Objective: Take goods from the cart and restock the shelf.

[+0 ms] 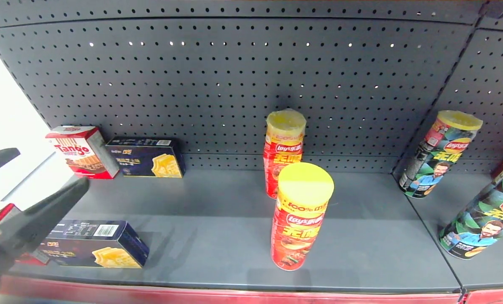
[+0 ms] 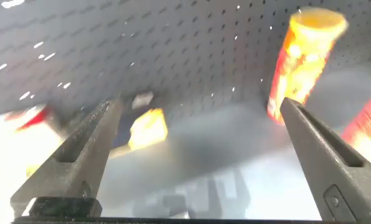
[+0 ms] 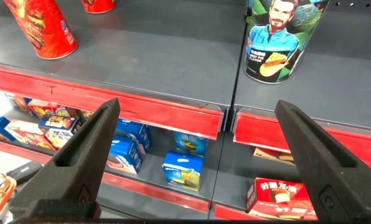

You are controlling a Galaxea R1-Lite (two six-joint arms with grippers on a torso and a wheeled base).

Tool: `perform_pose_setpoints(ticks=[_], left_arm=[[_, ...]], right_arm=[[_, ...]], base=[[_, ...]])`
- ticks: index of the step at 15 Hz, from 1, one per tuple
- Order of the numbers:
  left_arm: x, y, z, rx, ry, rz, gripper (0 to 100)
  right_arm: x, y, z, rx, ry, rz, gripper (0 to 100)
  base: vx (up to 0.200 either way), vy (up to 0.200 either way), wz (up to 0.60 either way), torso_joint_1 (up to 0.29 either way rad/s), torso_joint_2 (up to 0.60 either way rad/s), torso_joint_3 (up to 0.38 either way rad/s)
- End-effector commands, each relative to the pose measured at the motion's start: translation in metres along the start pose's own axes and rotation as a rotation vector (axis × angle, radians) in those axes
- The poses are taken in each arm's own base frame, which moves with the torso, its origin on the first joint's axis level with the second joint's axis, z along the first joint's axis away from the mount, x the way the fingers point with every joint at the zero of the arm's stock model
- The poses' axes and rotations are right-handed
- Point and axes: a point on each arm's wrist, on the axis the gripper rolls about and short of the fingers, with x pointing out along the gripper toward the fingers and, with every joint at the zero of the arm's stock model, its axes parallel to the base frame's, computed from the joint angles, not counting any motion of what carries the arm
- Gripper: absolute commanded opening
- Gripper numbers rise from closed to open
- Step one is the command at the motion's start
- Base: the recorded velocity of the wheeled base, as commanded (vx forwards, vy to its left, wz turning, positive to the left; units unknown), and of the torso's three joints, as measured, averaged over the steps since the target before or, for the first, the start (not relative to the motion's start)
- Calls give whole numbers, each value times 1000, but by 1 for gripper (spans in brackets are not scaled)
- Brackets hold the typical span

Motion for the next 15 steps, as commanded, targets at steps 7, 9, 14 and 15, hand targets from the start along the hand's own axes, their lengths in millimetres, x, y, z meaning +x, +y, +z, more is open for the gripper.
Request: perform_pose_setpoints(ticks=[7, 9, 14, 15], left_arm=[[-123, -22, -141, -57, 102, 173, 100], [-127, -22, -141, -104, 42, 142, 100], [-127, -22, -141, -103, 44, 139, 100], [-127, -22, -141, -103, 42, 137, 100]], right_arm=[[0, 0, 0, 0, 1, 1, 100], [0, 0, 0, 0, 1, 1, 100], [0, 0, 0, 0, 1, 1, 100], [0, 0, 0, 0, 1, 1, 100]], base=[[0, 0, 0, 0, 0, 0], [0, 0, 0, 0, 0, 0], [0, 0, 0, 0, 0, 0], [0, 0, 0, 0, 0, 0]])
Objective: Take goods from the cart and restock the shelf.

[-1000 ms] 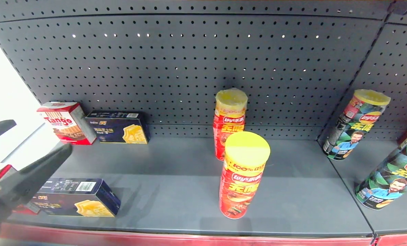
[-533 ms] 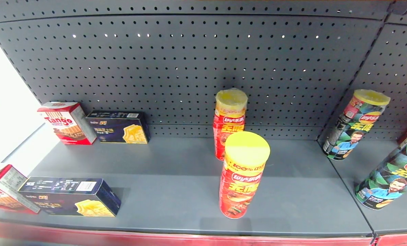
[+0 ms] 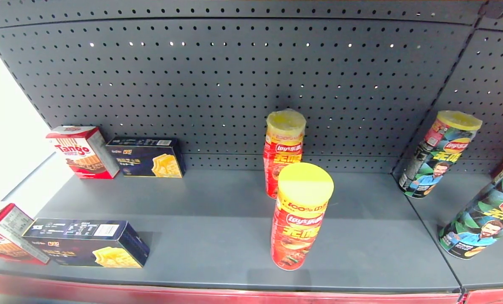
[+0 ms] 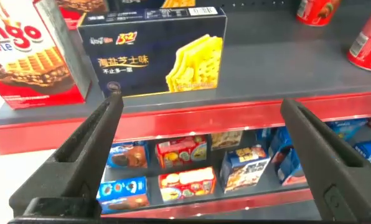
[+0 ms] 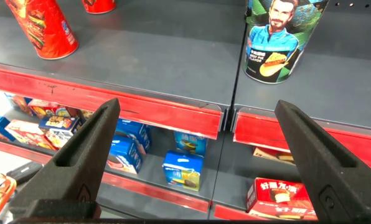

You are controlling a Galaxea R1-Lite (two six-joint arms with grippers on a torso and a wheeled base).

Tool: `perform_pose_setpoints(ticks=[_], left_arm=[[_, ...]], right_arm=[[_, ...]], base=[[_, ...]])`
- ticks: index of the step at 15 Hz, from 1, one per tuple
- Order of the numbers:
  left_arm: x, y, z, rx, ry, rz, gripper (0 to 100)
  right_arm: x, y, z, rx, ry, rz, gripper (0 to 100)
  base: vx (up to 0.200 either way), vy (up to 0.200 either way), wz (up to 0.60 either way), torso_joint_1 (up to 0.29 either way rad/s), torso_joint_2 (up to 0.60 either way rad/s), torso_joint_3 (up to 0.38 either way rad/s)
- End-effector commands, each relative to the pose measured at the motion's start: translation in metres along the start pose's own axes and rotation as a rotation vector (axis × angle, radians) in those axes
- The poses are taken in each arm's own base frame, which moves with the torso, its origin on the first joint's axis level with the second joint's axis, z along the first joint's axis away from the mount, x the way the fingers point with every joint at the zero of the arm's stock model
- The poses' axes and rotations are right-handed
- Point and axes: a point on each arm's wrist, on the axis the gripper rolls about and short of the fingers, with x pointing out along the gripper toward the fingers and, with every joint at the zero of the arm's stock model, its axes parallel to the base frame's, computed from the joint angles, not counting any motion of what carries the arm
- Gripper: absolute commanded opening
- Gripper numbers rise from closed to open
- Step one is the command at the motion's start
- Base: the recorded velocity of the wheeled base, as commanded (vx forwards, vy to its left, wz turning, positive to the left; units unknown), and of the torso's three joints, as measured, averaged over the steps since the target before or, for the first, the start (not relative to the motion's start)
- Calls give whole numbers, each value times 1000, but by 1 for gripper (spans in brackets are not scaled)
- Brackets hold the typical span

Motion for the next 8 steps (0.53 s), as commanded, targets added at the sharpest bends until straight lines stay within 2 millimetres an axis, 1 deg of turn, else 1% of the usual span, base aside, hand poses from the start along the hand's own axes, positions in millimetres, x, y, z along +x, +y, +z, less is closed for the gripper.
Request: perform_pose_setpoints(ticks=[1, 2, 3, 4, 5, 7, 8], left_arm=[[0, 0, 0, -9, -2, -14, 100], [0, 0, 0, -11, 1, -12, 100], [-1, 1, 0, -3, 6, 35, 100], [-1, 4, -5, 40, 50, 189, 100], [-2, 5, -7, 53, 81, 240, 100], [-1, 3, -7, 72, 75, 162, 100], [-1, 2, -7, 64, 68, 83, 100]], right_arm=[[0, 0, 0, 0, 1, 0, 100], [0, 0, 0, 0, 1, 0, 100], [0, 0, 0, 0, 1, 0, 100], [0, 0, 0, 0, 1, 0, 100], [0, 0, 0, 0, 1, 0, 100], [0, 0, 0, 0, 1, 0, 100], [0, 0, 0, 0, 1, 0, 100]], base=[[0, 0, 0, 0, 0, 0], [0, 0, 0, 0, 0, 0], [0, 0, 0, 0, 0, 0], [0, 0, 0, 0, 0, 0], [0, 0, 0, 0, 0, 0], [0, 0, 0, 0, 0, 0], [0, 0, 0, 0, 0, 0]])
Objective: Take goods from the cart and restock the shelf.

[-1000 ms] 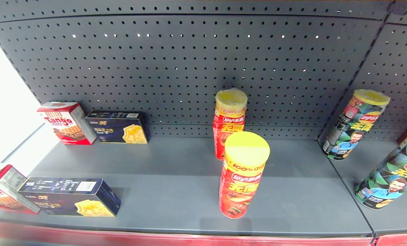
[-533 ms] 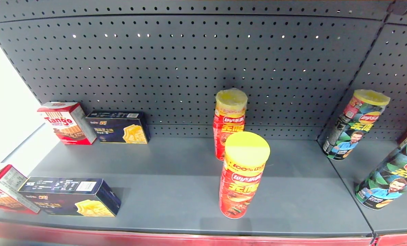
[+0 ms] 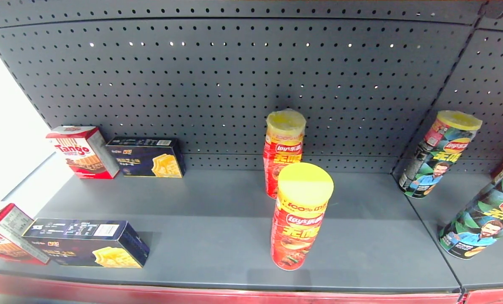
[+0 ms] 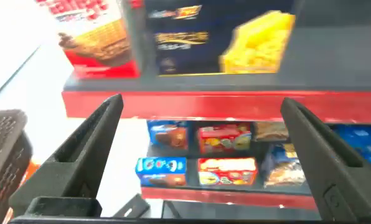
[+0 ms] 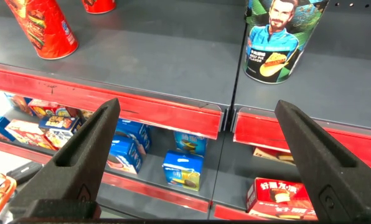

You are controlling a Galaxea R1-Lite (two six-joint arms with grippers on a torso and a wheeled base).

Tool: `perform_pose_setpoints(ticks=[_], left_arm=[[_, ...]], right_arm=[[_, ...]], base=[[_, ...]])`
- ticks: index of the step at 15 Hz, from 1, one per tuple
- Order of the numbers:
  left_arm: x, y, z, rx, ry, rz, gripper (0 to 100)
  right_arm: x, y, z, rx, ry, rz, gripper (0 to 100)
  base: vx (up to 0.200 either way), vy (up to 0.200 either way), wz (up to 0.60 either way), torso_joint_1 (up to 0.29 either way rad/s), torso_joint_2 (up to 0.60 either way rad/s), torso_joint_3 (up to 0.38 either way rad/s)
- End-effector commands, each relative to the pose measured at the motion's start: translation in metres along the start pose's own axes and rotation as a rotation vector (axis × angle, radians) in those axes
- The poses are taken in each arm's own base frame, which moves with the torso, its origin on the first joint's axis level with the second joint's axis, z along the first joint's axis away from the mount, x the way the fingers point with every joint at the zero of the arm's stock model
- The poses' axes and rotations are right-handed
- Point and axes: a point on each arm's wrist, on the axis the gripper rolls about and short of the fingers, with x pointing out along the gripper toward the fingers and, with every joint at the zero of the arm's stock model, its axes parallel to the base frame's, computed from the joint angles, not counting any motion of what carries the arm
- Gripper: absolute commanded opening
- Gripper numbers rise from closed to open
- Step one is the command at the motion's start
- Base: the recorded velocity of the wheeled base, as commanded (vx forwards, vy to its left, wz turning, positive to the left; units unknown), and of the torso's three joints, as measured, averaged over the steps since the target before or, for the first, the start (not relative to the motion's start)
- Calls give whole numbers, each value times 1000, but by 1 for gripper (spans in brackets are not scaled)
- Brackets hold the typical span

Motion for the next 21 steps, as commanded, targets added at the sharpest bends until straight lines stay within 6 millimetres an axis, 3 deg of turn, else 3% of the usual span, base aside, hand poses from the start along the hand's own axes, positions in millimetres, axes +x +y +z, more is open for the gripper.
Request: perform_pose_setpoints(ticks=[1, 8, 9, 10, 11, 12, 13, 15, 18, 21], left_arm=[[0, 0, 0, 0, 3, -28, 100], [0, 0, 0, -3, 3, -26, 100], [0, 0, 0, -3, 6, -29, 100], [0, 0, 0, -3, 6, -28, 100], [0, 0, 0, -5, 7, -29, 100], [0, 0, 0, -3, 7, -29, 100], [0, 0, 0, -3, 7, -29, 100], [0, 0, 0, -3, 6, -29, 100], [0, 0, 0, -3, 7, -29, 100], [0, 0, 0, -5, 7, -28, 100]], right_arm=[[0, 0, 0, 0, 1, 0, 100], [1, 0, 1, -10, 18, 31, 100], [4, 1, 14, -17, 31, 45, 100], [6, 1, 39, -8, 8, 40, 100], [28, 3, 94, 59, 75, 73, 100], [36, 5, 105, 59, 94, 148, 100], [36, 5, 105, 59, 94, 148, 100], [76, 12, 113, -28, 263, 256, 100], [113, 29, 113, -78, 341, 368, 100], [132, 42, 109, -101, 402, 434, 100]], base=[[0, 0, 0, 0, 0, 0], [0, 0, 0, 0, 0, 0], [0, 0, 0, 0, 0, 0], [0, 0, 0, 0, 0, 0], [0, 0, 0, 0, 0, 0], [0, 0, 0, 0, 0, 0], [0, 0, 0, 0, 0, 0], [0, 0, 0, 0, 0, 0], [0, 0, 0, 0, 0, 0], [0, 0, 0, 0, 0, 0]])
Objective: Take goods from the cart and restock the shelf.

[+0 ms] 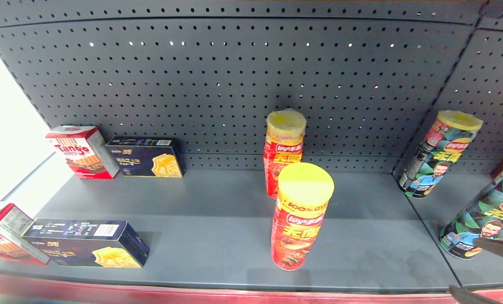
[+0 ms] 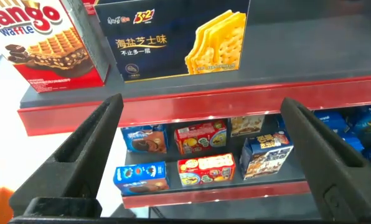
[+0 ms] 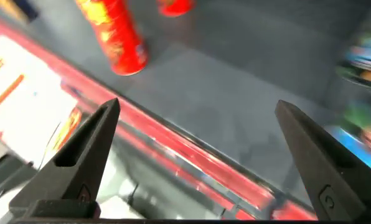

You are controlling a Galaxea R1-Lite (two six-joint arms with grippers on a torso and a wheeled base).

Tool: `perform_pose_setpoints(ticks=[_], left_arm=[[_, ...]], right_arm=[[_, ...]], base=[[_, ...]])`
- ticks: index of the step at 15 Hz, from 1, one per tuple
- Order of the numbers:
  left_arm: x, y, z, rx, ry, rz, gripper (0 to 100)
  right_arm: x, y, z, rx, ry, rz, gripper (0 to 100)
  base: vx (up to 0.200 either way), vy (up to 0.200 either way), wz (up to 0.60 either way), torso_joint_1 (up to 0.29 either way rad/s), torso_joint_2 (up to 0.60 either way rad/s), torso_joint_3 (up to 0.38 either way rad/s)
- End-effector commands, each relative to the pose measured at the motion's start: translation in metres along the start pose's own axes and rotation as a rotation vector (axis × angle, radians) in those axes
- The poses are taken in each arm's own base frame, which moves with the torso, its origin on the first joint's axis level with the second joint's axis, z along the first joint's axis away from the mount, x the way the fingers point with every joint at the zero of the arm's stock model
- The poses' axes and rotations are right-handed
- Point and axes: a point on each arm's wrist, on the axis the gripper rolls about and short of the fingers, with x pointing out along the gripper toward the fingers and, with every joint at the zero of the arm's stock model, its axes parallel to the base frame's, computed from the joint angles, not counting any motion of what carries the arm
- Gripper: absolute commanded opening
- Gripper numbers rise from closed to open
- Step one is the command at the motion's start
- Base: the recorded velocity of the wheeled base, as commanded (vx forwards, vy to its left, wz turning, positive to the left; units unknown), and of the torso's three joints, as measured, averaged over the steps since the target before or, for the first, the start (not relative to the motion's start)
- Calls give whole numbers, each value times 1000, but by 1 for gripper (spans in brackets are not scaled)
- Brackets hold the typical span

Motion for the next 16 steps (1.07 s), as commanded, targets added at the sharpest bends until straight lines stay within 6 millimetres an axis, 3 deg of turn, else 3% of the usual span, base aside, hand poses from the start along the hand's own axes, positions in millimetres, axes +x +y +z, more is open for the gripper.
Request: perform_pose_setpoints(ticks=[1, 9, 16], left_arm=[[0, 0, 0, 0, 4, 1, 100], [0, 0, 0, 0, 2, 1, 100], [0, 0, 0, -2, 2, 1, 100]], right_arm=[[39, 7, 4, -25, 134, 85, 100], [98, 12, 28, -51, 228, 35, 100], [135, 14, 40, -54, 259, 21, 100]], base=[[0, 0, 0, 0, 0, 0], [0, 0, 0, 0, 0, 0], [0, 0, 0, 0, 0, 0]])
